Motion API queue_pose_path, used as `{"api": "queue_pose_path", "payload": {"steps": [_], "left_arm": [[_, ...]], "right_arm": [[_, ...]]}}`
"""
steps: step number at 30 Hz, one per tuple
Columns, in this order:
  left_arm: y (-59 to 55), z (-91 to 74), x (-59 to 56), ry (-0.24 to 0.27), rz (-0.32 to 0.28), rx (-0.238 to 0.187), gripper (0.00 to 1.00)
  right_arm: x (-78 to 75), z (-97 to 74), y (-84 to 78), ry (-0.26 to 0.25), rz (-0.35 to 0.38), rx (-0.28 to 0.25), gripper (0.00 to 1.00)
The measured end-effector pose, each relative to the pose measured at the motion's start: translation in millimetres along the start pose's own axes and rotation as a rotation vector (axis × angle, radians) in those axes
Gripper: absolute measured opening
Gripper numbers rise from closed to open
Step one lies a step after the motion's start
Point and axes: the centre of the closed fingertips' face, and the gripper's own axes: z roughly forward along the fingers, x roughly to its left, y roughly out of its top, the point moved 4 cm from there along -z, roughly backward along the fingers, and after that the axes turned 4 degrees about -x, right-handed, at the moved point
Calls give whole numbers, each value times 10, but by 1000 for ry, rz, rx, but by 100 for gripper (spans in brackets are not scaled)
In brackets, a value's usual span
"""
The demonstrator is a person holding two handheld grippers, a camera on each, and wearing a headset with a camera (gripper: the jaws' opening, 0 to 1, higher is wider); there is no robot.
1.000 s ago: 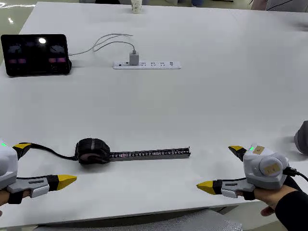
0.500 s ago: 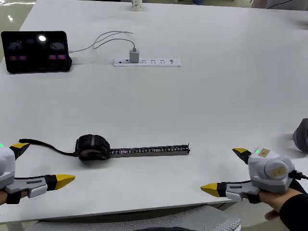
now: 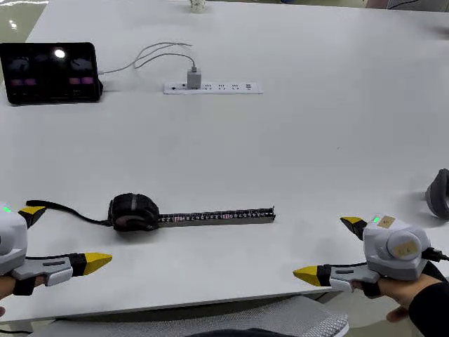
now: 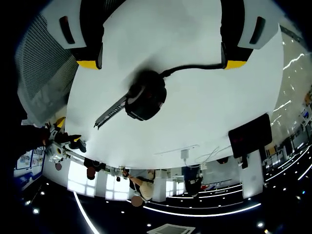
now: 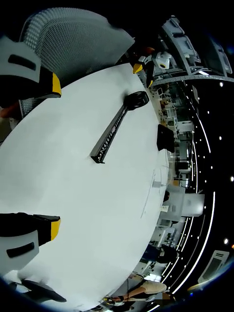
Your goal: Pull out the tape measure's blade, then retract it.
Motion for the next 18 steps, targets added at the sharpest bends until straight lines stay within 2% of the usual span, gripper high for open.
{"api": "queue_pose_path", "payload": {"steps": [3, 7, 11, 18], "left_arm": [[-47, 30, 4, 12, -1, 26, 99], [-40, 52, -18, 17, -7, 22, 99], [-9, 79, -64, 10, -11, 16, 99], [74, 141, -120, 1, -38, 11, 99]], "right_arm": [[-10, 4, 25, -2, -41, -16, 99], [-13, 13, 17, 4, -47, -5, 99], [12, 26, -7, 36, -64, 8, 99], [-28, 54, -51, 54, -109, 49, 99]]}}
